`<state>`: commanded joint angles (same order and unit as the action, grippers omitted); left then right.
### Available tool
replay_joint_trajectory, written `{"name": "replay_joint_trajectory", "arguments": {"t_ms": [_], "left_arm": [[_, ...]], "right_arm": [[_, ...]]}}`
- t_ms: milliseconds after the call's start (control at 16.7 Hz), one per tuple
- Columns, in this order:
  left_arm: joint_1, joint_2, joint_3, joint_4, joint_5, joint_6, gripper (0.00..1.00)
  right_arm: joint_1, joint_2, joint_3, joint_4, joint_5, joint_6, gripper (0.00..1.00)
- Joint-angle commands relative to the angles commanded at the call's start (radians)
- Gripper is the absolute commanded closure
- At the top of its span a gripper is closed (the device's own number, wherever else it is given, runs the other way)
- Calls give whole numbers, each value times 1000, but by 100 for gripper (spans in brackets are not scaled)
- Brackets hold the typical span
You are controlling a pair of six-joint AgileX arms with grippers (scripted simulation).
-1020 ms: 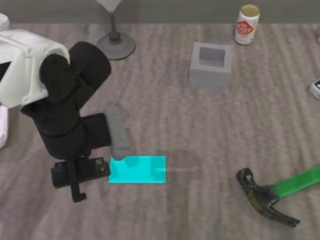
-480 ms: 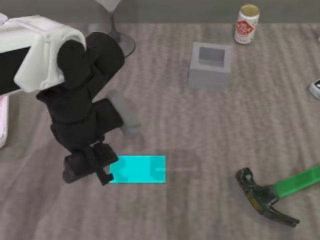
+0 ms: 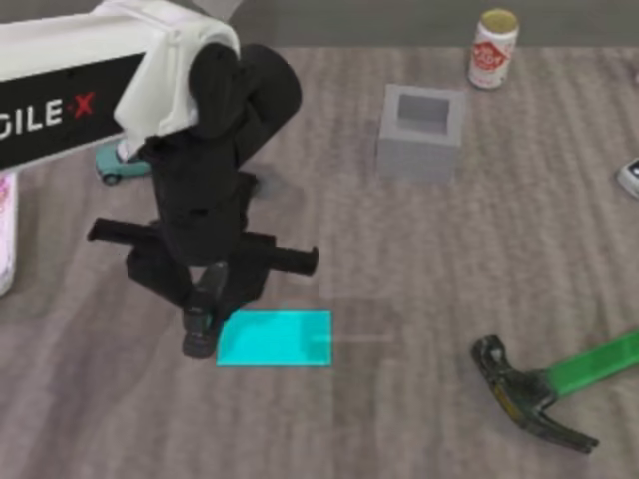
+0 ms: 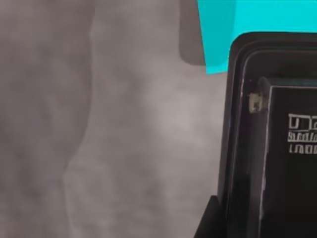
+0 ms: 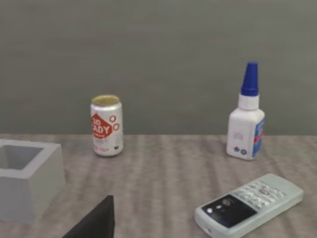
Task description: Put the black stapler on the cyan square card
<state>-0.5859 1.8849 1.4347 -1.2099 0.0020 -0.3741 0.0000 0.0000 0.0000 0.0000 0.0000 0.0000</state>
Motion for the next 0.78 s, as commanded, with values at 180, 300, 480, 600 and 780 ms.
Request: {"name": "replay_joint_trajectory", "arguments": {"t_ms": [180, 300, 480, 600, 780], "left_arm": [[-15, 65, 74, -37, 3, -414, 100], [-24, 105, 122, -59, 5, -688, 100], [-34, 151, 187, -83, 7, -1073, 100], [-38, 169, 224, -89, 9, -1298, 100], [-39, 176, 265, -87, 10, -1563, 100]], "right_arm": [[0, 0, 0, 0, 0, 0, 0], [0, 0, 0, 0, 0, 0, 0], [0, 0, 0, 0, 0, 0, 0], [0, 0, 0, 0, 0, 0, 0], [0, 0, 0, 0, 0, 0, 0]]}}
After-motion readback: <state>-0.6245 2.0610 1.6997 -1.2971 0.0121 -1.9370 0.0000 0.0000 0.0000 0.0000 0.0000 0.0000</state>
